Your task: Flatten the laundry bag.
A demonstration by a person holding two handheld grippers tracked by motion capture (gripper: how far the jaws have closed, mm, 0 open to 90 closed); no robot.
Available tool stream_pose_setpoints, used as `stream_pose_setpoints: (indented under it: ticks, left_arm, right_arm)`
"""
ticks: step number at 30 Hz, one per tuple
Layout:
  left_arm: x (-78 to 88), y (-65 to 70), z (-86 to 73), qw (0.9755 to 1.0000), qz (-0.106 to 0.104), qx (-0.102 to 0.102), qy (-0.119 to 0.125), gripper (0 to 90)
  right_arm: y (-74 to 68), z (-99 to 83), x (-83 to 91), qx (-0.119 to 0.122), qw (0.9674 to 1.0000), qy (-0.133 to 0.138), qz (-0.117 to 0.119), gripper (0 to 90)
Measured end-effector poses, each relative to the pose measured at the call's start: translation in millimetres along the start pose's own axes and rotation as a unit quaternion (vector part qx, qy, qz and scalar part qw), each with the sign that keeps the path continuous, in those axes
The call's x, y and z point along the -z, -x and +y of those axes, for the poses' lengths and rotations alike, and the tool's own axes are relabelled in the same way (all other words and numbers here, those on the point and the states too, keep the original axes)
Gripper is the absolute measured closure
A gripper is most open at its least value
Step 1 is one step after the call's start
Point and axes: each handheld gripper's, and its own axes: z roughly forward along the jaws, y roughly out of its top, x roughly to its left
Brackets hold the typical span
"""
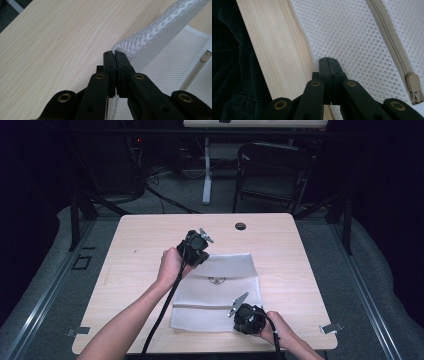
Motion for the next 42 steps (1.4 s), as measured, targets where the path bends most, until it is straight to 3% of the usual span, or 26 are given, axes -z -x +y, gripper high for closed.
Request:
stream_pose_setpoints:
  ticks: [12,16,22,26,30,42]
  left_arm:
    - [-8.6,-19.5,11.1,0.9991,0.033,0.023,0.011,88.7]
    - [-13.5,-23.5,14.8,0.9981,0.049,0.031,0.02,88.6]
    - [-21.6,-27.2,21.3,0.9968,0.067,0.036,0.027,88.6]
    - [-28.6,-28.5,26.3,0.9961,0.073,0.04,0.028,88.6]
    - [-34.9,-29.0,30.4,0.9959,0.076,0.042,0.026,88.6]
    - [-47.7,-30.3,35.0,0.9941,0.092,0.049,0.028,88.3]
  right_arm:
    - [-1.1,-1.3,0.4,0.003,0.9998,-0.005,0.018,90.0]
    - [-2.1,-1.2,-0.3,-0.004,0.9996,-0.001,0.03,90.0]
    - [-2.1,-1.8,-2.0,-0.014,0.9995,0.009,0.029,90.0]
    - [-1.5,-0.7,-0.7,-0.009,0.9996,0.001,0.025,90.0]
    - [-3.4,-0.2,-2.1,-0.018,0.9993,0.009,0.033,90.0]
    - [-4.1,2.1,-3.1,-0.016,0.9994,0.01,0.03,90.0]
